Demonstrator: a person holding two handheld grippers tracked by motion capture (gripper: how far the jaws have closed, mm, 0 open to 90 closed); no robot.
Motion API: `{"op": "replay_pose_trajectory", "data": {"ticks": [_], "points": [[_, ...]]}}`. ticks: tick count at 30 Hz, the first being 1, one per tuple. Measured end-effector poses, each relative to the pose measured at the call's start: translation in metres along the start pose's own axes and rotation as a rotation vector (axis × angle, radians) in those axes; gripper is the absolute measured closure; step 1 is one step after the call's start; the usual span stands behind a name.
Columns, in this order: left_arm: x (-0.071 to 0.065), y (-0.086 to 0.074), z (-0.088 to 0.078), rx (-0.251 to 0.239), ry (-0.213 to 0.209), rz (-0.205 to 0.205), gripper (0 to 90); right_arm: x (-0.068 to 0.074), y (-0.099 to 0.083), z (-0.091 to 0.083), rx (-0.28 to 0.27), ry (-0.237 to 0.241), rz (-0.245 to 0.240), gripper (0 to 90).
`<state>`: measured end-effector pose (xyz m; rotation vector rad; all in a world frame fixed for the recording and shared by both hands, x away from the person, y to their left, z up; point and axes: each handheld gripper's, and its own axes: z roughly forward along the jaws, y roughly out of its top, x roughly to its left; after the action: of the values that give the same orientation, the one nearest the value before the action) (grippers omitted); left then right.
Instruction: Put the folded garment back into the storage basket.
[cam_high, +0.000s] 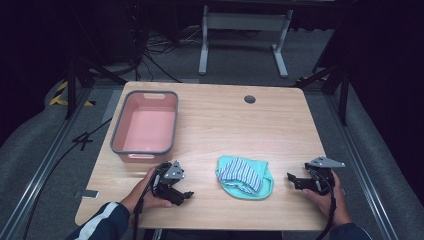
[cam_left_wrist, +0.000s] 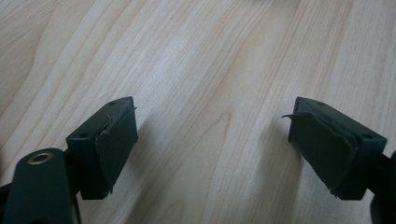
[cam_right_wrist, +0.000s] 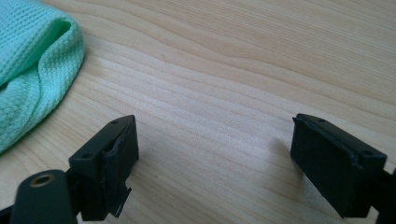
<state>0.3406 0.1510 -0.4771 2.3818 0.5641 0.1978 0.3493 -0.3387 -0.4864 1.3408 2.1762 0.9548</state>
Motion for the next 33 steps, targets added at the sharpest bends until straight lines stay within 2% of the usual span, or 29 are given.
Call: {"op": "replay_pose_trajectory", "data": {"ticks": [7,9,11,17,19,20,22,25,28,30,33], "points": [[-0.003,0.007,-0.001,-0.006,0.002,0.031,20.6,0.001,0.000,-0.001,0.010,0.002,-0.002,16.1],[-0.004,0.013,-0.001,-0.019,0.000,0.027,21.8,0.004,0.001,-0.003,0.021,0.019,-0.010,22.1],[-0.004,0.018,-0.001,-0.023,0.005,0.029,22.5,0.008,0.003,-0.004,0.022,0.037,-0.018,22.9],[-0.006,0.043,0.006,-0.044,0.019,0.029,27.5,0.034,0.016,-0.011,0.007,0.102,-0.082,31.4],[-0.006,0.049,0.009,-0.044,0.035,0.022,28.2,0.039,0.019,-0.011,0.004,0.119,-0.084,32.5],[-0.005,0.055,0.014,-0.048,0.031,0.020,30.1,0.050,0.025,-0.011,0.002,0.140,-0.091,34.4],[-0.004,0.063,0.019,-0.048,0.036,0.014,31.0,0.058,0.030,-0.011,0.003,0.158,-0.100,36.1],[-0.003,0.071,0.026,-0.052,0.046,0.022,32.1,0.066,0.036,-0.008,0.011,0.153,-0.110,37.2],[0.002,0.080,0.033,-0.053,0.043,0.011,33.4,0.076,0.043,-0.003,0.027,0.161,-0.126,38.6],[0.005,0.084,0.038,-0.065,0.065,-0.007,34.1,0.080,0.046,0.001,0.039,0.159,-0.125,39.4],[0.015,0.090,0.049,-0.073,0.066,-0.059,34.1,0.084,0.048,0.008,0.066,0.147,-0.119,40.1]]}}
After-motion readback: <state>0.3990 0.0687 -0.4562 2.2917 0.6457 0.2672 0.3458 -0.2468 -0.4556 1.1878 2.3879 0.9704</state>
